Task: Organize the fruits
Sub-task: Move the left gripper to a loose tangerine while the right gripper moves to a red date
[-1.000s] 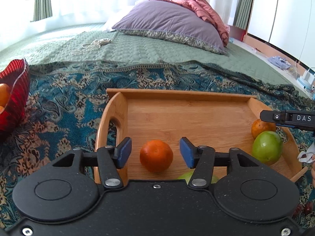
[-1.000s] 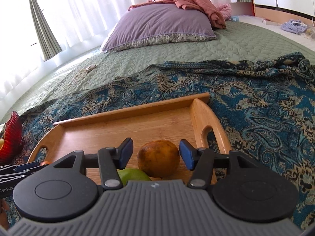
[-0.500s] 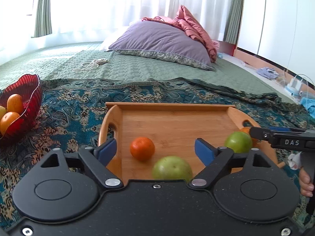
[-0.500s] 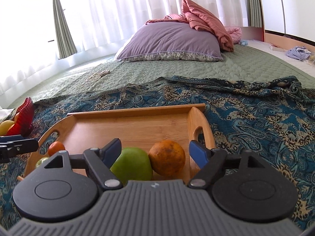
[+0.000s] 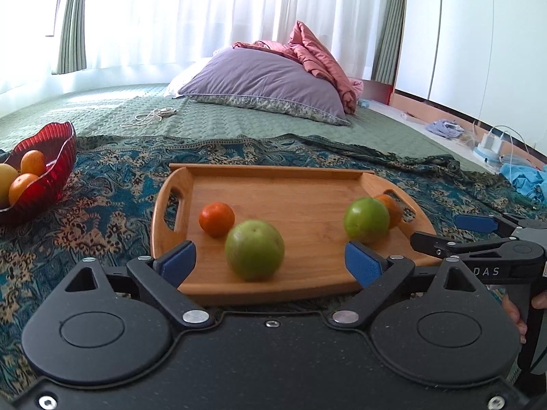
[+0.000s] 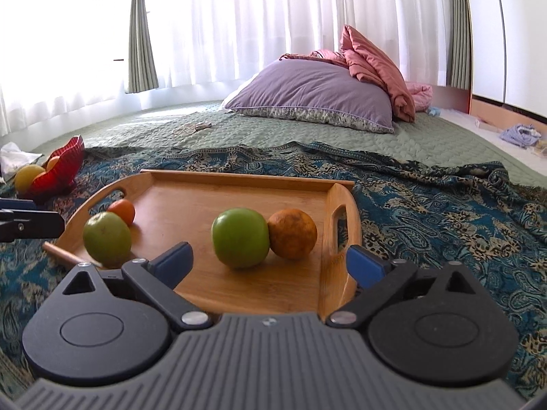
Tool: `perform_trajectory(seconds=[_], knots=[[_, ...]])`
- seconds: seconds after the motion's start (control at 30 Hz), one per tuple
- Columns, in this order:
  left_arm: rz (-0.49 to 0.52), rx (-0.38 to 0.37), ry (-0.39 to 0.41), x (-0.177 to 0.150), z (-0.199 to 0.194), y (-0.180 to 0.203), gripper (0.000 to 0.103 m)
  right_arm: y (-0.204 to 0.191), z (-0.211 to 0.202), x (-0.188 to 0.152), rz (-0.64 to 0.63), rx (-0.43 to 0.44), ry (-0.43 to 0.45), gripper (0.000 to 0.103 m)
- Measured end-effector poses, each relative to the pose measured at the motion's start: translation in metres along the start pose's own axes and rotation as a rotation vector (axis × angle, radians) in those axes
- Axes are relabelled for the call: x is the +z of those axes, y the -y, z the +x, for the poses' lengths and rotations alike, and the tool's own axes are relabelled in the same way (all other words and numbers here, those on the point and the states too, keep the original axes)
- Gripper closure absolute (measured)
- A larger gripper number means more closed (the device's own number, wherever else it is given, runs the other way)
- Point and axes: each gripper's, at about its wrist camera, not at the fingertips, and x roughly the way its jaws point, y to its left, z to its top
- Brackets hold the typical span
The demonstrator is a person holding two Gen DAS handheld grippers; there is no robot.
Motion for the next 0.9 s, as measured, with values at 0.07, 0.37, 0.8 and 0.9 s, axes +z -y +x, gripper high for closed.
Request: perform_trajectory(seconds=[0.07,0.37,0.8,0.9], knots=[[0.003,-0.006,-0.003,-0.007,-0.003,0.005,0.009,-0.003,-0.006,-0.007,-0.024,-0.004,0.002,0.001],[0.088,-0.003,-0.026,-0.039,-0.002,0.027,0.008,-0.012,-0.033,-0.036,-0.092,-0.008,0.017,0.0],[0.129,-0.036,-0.065,-0.061,0.013,0.044,0.008,-0.027,-0.051,-0.077,-0.214,-0.021,-0.004,0.002],[0.129,-0.045,-0.063,-0.065,0.015,0.047,0.009,-0.026,-0.052,-0.08,-0.202,-0.024,-0.006,0.005]])
